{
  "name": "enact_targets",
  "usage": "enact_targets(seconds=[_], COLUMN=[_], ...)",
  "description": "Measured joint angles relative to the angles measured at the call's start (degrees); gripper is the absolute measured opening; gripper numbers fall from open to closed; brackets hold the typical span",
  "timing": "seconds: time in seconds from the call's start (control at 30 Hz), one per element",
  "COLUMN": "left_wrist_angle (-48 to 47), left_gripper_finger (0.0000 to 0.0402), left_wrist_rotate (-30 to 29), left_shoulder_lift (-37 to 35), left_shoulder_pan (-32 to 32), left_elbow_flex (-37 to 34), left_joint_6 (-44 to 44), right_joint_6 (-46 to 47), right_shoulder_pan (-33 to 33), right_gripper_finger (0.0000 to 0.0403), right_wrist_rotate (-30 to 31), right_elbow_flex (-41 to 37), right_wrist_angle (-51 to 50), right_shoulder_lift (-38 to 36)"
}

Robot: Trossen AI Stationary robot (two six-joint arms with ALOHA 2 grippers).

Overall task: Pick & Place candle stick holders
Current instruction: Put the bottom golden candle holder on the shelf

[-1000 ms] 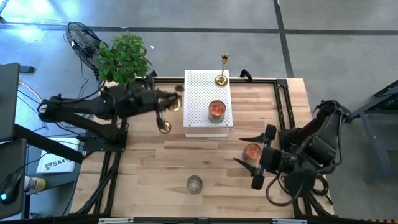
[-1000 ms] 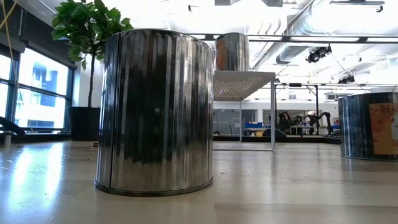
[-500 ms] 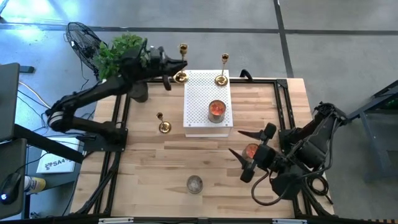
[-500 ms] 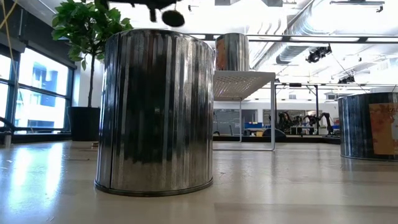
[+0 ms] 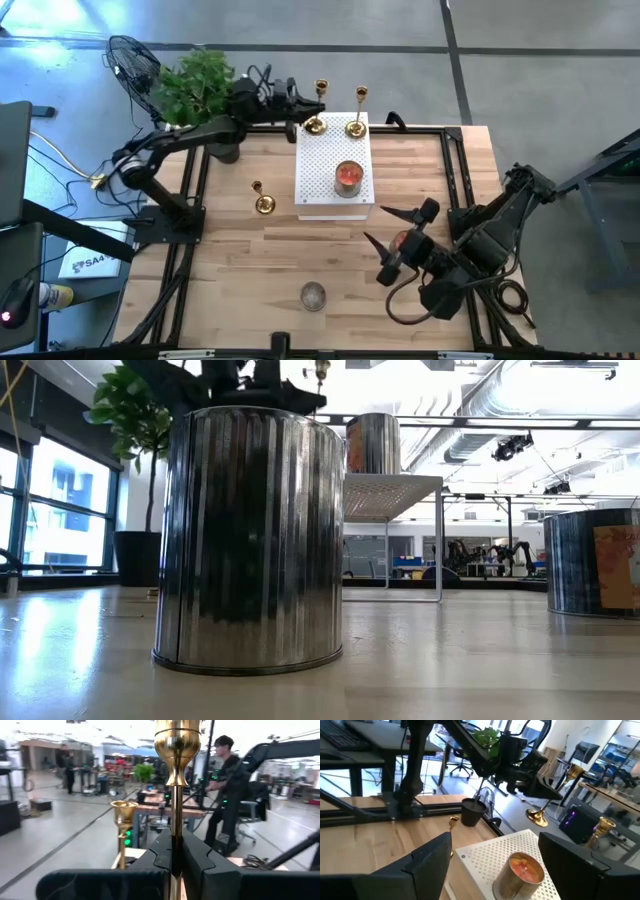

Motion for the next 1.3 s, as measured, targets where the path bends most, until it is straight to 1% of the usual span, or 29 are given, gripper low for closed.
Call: enact_targets(seconds=[0.17,0.4,0.57,0.67,0.8,0.9,1.07,1.13,1.3], left_wrist_angle=[1.64,1.81,1.82,1.59,2.46,6.26,10.68,11.34,11.5], left_gripper_finger=[0.001,0.001,0.001,0.001,0.001,0.001,0.001,0.001,0.001], left_wrist_rotate=[4.51,7.57,7.39,7.14,6.59,6.74,7.11,7.76,7.25], left_shoulder_lift=[2.01,2.24,2.49,2.52,2.57,2.61,2.61,2.59,2.59], left_shoulder_pan=[-0.02,0.0,0.21,2.01,4.66,6.11,5.99,5.91,5.1], left_elbow_flex=[0.0,0.0,-0.59,-1.14,-2.41,-4.1,-6.48,-6.46,-6.36], left_joint_6=[-0.01,2.3,4.76,4.6,2.44,0.03,-1.33,-1.41,-1.41], right_joint_6=[2.76,6.61,7.84,7.96,7.83,7.73,7.56,7.49,7.4], right_shoulder_pan=[-0.96,-2.38,-2.45,-2.44,-2.43,-2.43,-2.43,-2.43,-2.77], right_gripper_finger=[0.0293,0.0293,0.0293,0.0293,0.0293,0.0293,0.0293,0.0293,0.0293], right_wrist_rotate=[-0.07,0.64,2.99,3.96,4.13,4.15,4.13,4.13,4.06], right_elbow_flex=[-2.68,-6.89,-9.46,-9.84,-9.83,-9.83,-9.83,-9.83,-9.83], right_wrist_angle=[-1.22,-1.38,-1.12,-1.01,-0.97,-0.97,-1.0,-1.0,-1.3], right_shoulder_lift=[-0.02,-0.2,-0.28,-0.28,-0.31,-0.31,-0.31,-0.31,-0.31])
